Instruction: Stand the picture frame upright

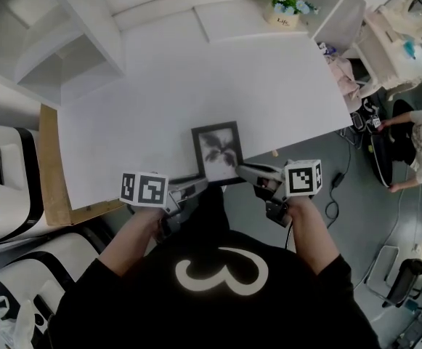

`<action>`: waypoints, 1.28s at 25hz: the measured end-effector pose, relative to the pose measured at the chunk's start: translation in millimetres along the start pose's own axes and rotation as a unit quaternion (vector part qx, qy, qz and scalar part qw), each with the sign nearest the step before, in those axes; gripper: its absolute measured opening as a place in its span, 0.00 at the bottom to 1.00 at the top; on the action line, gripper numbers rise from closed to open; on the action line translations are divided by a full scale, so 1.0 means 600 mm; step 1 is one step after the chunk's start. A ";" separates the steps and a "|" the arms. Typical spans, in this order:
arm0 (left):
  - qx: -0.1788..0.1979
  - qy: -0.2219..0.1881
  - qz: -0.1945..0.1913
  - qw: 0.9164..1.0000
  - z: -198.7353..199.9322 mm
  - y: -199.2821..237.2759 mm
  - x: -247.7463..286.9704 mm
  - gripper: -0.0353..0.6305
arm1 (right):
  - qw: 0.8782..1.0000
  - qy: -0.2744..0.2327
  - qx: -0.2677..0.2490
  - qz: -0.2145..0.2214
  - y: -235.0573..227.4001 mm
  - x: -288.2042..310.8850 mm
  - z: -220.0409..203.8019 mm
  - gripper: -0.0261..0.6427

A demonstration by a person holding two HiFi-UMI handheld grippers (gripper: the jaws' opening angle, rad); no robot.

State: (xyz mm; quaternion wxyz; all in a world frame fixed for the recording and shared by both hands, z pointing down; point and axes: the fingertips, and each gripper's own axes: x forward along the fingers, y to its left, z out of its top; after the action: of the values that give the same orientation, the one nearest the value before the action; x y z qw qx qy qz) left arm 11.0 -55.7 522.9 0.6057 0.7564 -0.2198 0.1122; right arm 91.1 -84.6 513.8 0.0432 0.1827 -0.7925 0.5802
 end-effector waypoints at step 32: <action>0.446 -0.076 0.108 0.885 0.218 -0.085 -0.206 0.20 | 0.863 0.029 -0.503 0.020 0.253 0.120 0.158 0.16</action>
State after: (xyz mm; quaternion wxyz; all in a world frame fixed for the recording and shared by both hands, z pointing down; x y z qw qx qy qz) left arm -86.1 -149.2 393.0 0.1699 0.9247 -0.2720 0.2051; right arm -13.7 -151.3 366.3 0.1409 0.1035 -0.9786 0.1085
